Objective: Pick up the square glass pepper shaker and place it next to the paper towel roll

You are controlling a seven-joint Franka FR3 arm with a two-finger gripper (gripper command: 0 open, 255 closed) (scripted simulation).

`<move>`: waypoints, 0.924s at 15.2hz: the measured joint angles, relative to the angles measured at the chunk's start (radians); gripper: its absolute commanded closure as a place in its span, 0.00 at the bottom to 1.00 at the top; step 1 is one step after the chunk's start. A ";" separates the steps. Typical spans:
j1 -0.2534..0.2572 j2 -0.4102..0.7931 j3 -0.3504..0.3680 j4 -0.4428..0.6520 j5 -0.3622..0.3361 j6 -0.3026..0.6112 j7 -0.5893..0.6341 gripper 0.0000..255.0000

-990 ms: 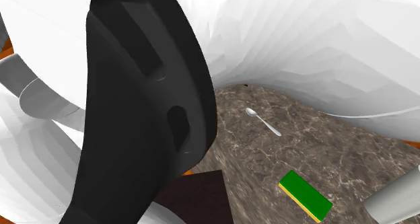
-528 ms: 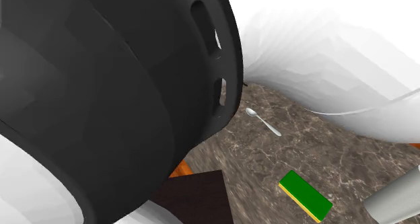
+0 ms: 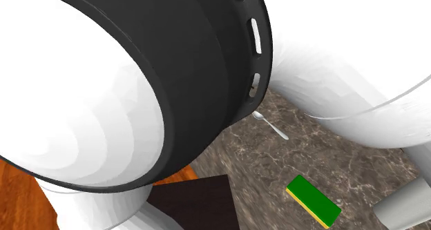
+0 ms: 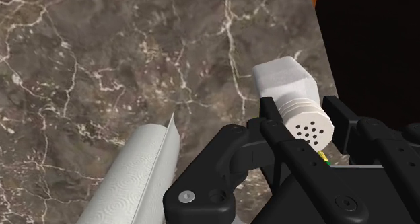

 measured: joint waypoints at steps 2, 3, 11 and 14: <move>-0.016 0.019 0.013 -0.003 0.020 0.011 -0.015 1.00; -0.018 0.021 0.015 -0.004 0.023 0.013 -0.017 1.00; -0.020 0.024 0.017 -0.005 0.026 0.015 -0.019 0.00; -0.020 0.024 0.017 -0.005 0.026 0.015 -0.019 0.00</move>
